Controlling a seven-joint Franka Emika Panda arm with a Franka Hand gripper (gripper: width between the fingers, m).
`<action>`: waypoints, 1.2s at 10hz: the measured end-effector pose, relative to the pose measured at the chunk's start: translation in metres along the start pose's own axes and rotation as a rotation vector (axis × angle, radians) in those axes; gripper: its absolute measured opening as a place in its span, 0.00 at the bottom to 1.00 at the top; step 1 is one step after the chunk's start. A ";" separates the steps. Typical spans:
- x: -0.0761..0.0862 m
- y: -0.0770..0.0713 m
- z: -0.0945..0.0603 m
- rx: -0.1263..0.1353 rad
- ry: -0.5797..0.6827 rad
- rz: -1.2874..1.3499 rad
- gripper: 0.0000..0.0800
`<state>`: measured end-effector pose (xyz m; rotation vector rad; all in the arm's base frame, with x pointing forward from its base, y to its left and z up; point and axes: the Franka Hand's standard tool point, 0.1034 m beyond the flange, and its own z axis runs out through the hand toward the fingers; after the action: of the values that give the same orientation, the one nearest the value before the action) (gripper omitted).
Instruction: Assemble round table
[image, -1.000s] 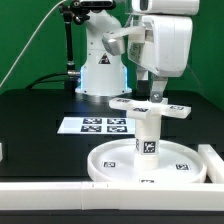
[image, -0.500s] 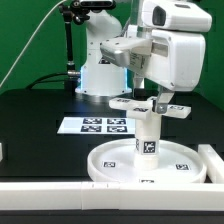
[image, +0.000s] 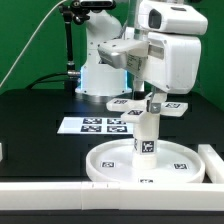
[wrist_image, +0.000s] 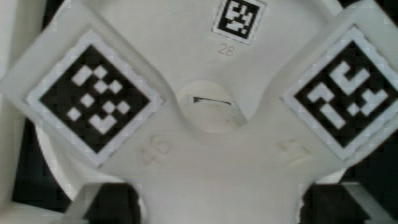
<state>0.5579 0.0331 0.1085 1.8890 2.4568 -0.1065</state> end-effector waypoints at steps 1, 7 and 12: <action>0.000 0.000 0.000 0.000 0.000 0.003 0.56; 0.004 -0.006 -0.001 -0.016 0.016 0.421 0.56; 0.003 -0.004 0.000 0.053 -0.001 1.016 0.56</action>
Offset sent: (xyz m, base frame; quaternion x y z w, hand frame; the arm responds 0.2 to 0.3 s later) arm 0.0000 0.0000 0.0000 0.0000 0.0000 0.0000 1.0000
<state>0.5531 0.0351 0.1083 2.8483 1.2251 -0.1256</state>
